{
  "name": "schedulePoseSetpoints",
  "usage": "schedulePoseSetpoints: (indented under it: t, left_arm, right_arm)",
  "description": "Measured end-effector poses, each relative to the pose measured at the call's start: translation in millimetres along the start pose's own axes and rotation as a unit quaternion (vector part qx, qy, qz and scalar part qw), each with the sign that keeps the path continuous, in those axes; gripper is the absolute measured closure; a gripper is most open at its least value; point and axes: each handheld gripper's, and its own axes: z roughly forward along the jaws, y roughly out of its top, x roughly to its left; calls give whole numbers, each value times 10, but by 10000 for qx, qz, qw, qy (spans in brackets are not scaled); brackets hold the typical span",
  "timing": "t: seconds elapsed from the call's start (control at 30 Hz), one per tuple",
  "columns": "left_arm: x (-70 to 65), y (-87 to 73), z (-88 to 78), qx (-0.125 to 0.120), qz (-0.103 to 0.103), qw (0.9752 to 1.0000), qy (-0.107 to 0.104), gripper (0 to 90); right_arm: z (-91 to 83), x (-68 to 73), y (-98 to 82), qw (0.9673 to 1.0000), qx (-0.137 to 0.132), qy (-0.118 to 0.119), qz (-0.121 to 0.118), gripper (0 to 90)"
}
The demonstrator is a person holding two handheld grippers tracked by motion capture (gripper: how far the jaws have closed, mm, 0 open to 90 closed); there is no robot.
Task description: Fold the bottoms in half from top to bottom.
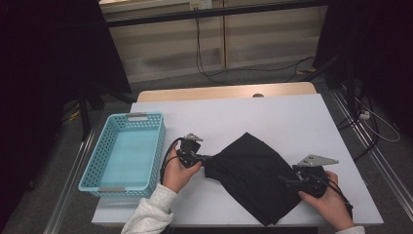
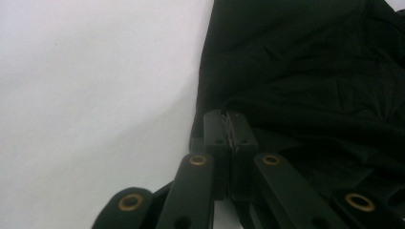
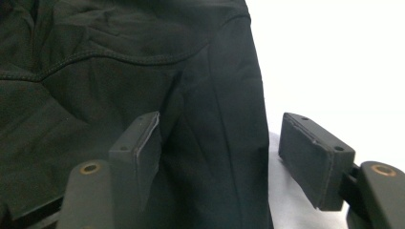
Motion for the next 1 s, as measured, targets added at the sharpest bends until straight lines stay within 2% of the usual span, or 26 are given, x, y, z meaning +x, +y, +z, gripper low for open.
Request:
schedulePoseSetpoints:
  t: [0.17,0.33,0.4,0.47,0.53,0.57,0.6,0.7,0.77,0.83,0.9,0.93,0.97,1.0]
  left_arm:
    - [6,-36,-170,-248,35,9997,-1,895]
    - [47,-166,-204,-96,8,9999,38,870]
    - [80,-177,-218,-120,-114,9998,119,806]
    - [85,-151,-241,-205,-196,9996,49,742]
    - [73,-102,-229,-331,-228,9992,75,555]
    - [65,-75,-209,-404,-179,9989,140,493]
    - [68,-49,-181,-419,-127,9988,199,470]
    - [101,9,-73,-490,-199,9982,268,408]
    - [110,12,-3,-387,-255,9986,268,364]
    - [105,-24,57,-213,-206,9990,337,313]
    - [100,-74,79,19,-119,9994,335,321]
    - [97,-99,75,80,-164,9994,283,358]
    - [83,-123,68,126,-156,9993,318,361]
    - [69,-151,60,140,-79,9994,321,361]
  right_arm:
    - [-1,5,-7,10000,-18,-25,23,302]
    - [3,14,-11,10000,-34,-54,18,296]
    - [3,17,-13,10000,-39,-60,16,296]
    - [0,17,-17,10000,-46,-64,21,296]
    - [0,17,-22,10000,-68,-69,13,296]
    - [0,17,-25,9999,-82,-71,28,296]
    - [0,18,-26,9999,-87,-72,28,296]
    - [-1,23,-27,9999,-81,-78,46,296]
    - [-2,22,-29,9999,-84,-80,39,296]
    - [-1,21,-30,9999,-90,-77,38,296]
    - [-1,21,-31,9999,-94,-76,38,296]
    - [-2,21,-32,9999,-95,-74,39,296]
    - [-2,21,-32,9999,-96,-72,40,295]
    - [-2,21,-32,9999,-95,-73,40,296]
